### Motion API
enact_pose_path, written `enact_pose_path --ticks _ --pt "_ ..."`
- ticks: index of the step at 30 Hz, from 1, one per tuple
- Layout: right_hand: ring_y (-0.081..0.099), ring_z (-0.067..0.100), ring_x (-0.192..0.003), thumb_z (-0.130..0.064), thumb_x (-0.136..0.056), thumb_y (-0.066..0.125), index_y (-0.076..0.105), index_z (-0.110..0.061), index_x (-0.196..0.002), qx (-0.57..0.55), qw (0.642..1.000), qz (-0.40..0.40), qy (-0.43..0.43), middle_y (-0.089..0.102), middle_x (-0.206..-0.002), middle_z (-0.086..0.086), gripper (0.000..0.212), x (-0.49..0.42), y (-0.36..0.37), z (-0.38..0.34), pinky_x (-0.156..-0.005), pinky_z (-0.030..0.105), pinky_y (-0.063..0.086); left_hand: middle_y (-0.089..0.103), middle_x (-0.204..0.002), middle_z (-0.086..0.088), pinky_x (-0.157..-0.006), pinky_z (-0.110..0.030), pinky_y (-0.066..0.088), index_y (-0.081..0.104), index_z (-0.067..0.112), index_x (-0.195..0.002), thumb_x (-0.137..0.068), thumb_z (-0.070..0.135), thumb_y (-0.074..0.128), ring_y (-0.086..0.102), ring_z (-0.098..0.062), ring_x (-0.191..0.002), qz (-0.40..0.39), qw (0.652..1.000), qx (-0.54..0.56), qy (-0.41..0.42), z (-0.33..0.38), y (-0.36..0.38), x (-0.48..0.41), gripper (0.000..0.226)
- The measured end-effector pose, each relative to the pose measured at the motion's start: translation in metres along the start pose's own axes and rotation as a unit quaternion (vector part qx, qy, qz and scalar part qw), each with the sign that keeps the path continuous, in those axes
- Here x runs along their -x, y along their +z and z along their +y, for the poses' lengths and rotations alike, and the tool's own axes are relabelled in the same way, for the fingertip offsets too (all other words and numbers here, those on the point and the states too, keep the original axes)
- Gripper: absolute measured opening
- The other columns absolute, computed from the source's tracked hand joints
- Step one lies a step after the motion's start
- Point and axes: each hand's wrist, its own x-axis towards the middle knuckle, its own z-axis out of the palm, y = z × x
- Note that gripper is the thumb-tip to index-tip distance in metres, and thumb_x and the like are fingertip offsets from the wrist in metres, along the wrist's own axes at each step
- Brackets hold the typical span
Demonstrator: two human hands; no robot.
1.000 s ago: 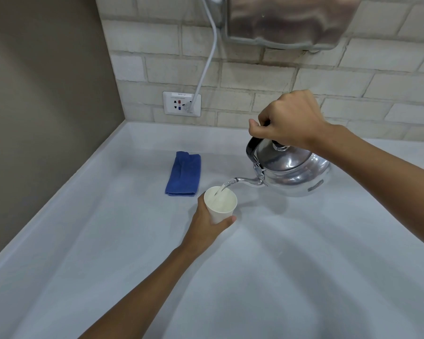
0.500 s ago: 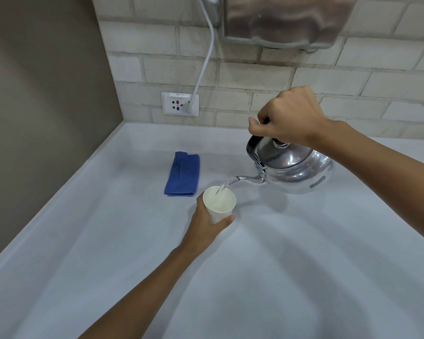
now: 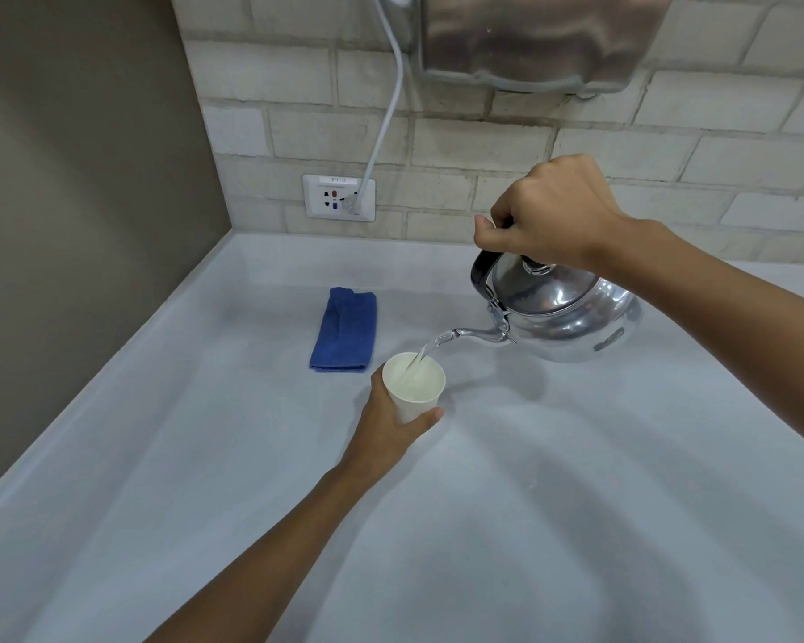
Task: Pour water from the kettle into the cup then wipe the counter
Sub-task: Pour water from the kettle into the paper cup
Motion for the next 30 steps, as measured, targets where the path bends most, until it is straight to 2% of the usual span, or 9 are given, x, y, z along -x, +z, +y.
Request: enact_pose_path --ticks 9,19,21,25,30 --pt "0.023 0.027 -0.047 -0.027 -0.082 0.050 0.035 -0.011 -0.046 0.004 1.000 -0.001 0.001 0.018 -0.038 0.004 0.042 0.0000 -0.0013 -0.0001 -0.046 0.025 0.012 0.044 -0.123 0.011 -0.073 0.010 0.029 0.027 0.034 -0.122 -0.066 0.033 0.079 0.042 -0.007 -0.110 0.000 1.000 0.000 0.001 -0.0011 -0.0001 0.0000 0.077" --pt "0.012 0.021 -0.045 -0.024 -0.082 0.050 0.032 -0.011 -0.046 0.004 1.000 -0.001 -0.005 0.012 -0.039 0.002 0.042 0.0001 -0.0035 -0.0025 -0.046 0.025 0.010 0.043 -0.124 0.010 -0.072 0.006 0.033 0.027 0.029 -0.127 -0.066 0.035 0.079 0.042 -0.008 -0.110 0.003 1.000 -0.011 -0.009 -0.0006 -0.0001 -0.0009 0.080" --pt "0.015 0.023 -0.045 -0.025 -0.082 0.050 0.034 -0.011 -0.046 0.006 1.000 -0.001 -0.005 0.014 -0.039 0.002 0.042 -0.0001 -0.0037 -0.0020 -0.047 0.024 0.010 0.043 -0.124 0.010 -0.073 0.003 0.032 0.027 0.027 -0.128 -0.066 0.034 0.079 0.041 -0.007 -0.110 0.003 1.000 -0.016 -0.011 -0.0002 -0.0001 -0.0006 0.081" --pt "0.022 0.027 -0.046 -0.026 -0.082 0.050 0.035 -0.010 -0.046 0.004 1.000 0.000 -0.005 0.016 -0.038 0.004 0.043 -0.0010 -0.0033 -0.0009 -0.046 0.024 0.011 0.042 -0.124 0.009 -0.071 0.009 0.030 0.027 0.026 -0.128 -0.067 0.033 0.079 0.041 -0.008 -0.110 0.002 1.000 -0.018 -0.011 0.0001 -0.0002 -0.0004 0.081" --pt "0.014 0.022 -0.044 -0.026 -0.082 0.050 0.033 -0.010 -0.045 0.006 1.000 -0.003 -0.008 0.014 -0.038 0.003 0.044 -0.0013 -0.0039 -0.0013 -0.047 0.024 0.010 0.042 -0.124 0.010 -0.072 0.005 0.033 0.026 0.027 -0.128 -0.067 0.035 0.078 0.041 -0.008 -0.109 -0.002 1.000 -0.019 -0.013 0.0008 -0.0005 -0.0004 0.081"
